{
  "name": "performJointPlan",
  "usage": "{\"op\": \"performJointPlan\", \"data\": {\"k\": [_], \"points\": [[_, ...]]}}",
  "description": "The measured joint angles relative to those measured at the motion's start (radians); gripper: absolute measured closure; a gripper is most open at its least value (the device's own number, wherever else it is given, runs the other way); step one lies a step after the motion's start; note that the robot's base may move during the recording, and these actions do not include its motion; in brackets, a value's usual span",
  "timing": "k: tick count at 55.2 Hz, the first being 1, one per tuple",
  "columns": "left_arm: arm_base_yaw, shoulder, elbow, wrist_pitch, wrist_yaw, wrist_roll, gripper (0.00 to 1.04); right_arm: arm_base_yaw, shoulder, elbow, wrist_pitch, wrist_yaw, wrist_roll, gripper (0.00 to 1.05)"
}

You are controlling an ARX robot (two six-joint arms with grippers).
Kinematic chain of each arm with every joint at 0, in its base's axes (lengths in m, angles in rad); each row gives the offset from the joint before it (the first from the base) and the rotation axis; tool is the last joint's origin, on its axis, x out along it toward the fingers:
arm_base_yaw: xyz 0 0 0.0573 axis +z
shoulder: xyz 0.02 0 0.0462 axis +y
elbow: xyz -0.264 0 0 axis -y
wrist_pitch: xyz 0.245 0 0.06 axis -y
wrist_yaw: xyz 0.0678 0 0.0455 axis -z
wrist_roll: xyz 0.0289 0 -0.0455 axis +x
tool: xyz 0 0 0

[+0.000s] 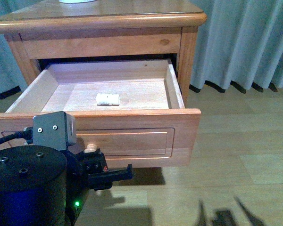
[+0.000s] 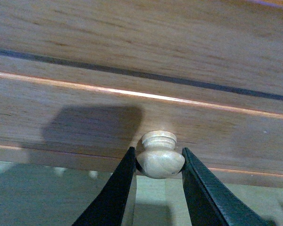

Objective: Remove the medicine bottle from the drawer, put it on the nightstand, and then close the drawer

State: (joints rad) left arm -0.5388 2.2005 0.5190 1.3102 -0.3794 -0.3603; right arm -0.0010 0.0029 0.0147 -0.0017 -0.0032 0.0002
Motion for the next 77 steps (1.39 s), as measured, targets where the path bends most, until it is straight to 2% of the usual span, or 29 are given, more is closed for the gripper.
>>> {"op": "performJointPlan", "data": {"k": [7,16,21,30,32,42,51,53,56,58,61,68,77], "points": [[-0.020,-0.005,0.000,-0.011,-0.010,-0.028,0.79,0.000,0.000,0.000,0.000,0.000,0.000,0.00],[-0.028,-0.034,-0.011,-0.024,0.020,-0.032,0.53,0.000,0.000,0.000,0.000,0.000,0.000,0.00],[-0.025,-0.092,-0.034,-0.049,0.053,-0.035,0.32,0.000,0.000,0.000,0.000,0.000,0.000,0.00],[0.017,-0.230,-0.094,-0.134,0.124,-0.024,0.06,0.000,0.000,0.000,0.000,0.000,0.000,0.00],[0.033,-0.271,-0.110,-0.165,0.140,-0.017,0.06,0.000,0.000,0.000,0.000,0.000,0.000,0.00],[0.142,-0.584,-0.178,-0.402,0.273,0.018,0.07,0.000,0.000,0.000,0.000,0.000,0.000,0.00],[0.227,-1.013,-0.201,-0.763,0.423,0.067,0.07,0.000,0.000,0.000,0.000,0.000,0.000,0.00],[0.234,-1.096,-0.204,-0.826,0.424,0.088,0.07,0.000,0.000,0.000,0.000,0.000,0.000,0.00],[0.224,-1.227,-0.253,-0.784,0.286,0.150,0.15,0.000,0.000,0.000,0.000,0.000,0.000,0.00],[0.227,-1.350,-0.289,-0.810,0.190,0.211,0.22,0.000,0.000,0.000,0.000,0.000,0.000,0.00],[0.253,-1.509,-0.320,-0.912,0.134,0.262,0.31,0.000,0.000,0.000,0.000,0.001,0.000,0.00],[0.312,-1.747,-0.374,-1.015,0.162,0.318,0.52,0.000,0.000,0.000,0.000,-0.001,0.000,0.00],[0.371,-1.822,-0.410,-1.041,0.229,0.342,0.80,0.000,0.000,0.000,0.000,0.006,0.000,0.00]]}}
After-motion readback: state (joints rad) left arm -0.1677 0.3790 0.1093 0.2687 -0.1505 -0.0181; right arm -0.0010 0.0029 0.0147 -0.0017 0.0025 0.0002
